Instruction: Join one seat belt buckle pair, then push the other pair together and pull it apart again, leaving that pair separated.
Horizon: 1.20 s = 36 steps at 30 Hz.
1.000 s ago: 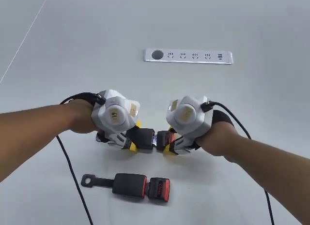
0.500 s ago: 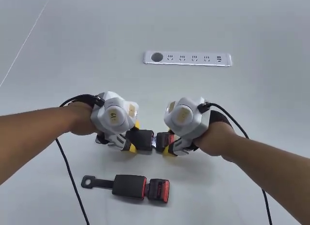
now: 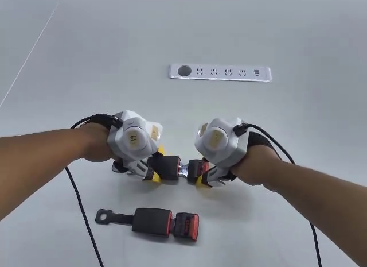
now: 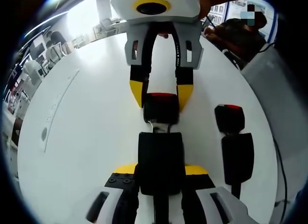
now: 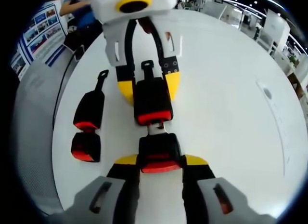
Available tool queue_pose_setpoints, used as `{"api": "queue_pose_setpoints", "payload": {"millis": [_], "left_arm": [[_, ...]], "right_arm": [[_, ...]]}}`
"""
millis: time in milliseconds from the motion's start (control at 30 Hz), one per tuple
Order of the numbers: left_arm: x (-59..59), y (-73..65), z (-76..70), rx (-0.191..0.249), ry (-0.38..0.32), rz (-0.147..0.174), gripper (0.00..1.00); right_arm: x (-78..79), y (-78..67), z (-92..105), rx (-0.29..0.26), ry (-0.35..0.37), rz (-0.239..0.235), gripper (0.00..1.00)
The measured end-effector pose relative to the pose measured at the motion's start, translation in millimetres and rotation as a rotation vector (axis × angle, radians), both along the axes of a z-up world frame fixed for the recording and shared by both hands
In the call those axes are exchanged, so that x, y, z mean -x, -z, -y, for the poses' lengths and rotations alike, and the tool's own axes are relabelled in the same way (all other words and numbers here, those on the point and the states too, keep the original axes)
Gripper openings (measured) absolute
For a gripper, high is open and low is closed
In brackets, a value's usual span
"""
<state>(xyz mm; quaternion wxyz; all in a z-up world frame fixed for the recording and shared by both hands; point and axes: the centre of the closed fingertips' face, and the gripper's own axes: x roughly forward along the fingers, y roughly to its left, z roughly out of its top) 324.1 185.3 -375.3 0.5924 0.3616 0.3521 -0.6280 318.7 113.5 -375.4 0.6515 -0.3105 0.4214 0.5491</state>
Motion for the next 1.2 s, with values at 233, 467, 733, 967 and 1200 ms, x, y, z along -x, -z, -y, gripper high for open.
{"api": "queue_pose_setpoints", "payload": {"millis": [233, 467, 733, 967, 1200], "left_arm": [[0.3, -0.4, 0.9, -0.006, 0.003, 0.002, 0.34], [0.3, -1.1, 2.0, -0.008, 0.004, 0.003, 0.34], [-0.1, -1.5, 2.5, -0.005, 0.002, 0.001, 0.34], [-1.2, -0.2, 1.7, -0.002, -0.002, 0.001, 0.34], [-0.1, -1.1, 2.7, -0.003, -0.004, 0.001, 0.34]], "right_arm": [[1.1, -0.8, 3.4, -0.031, 0.005, 0.000, 0.32], [2.3, -0.7, 9.8, -0.051, 0.001, -0.009, 0.33], [4.7, -1.0, 19.1, -0.055, -0.002, -0.007, 0.33], [7.3, -1.2, 34.1, -0.063, 0.001, -0.009, 0.34], [10.0, -1.1, 49.1, -0.074, 0.022, -0.008, 0.34]]}}
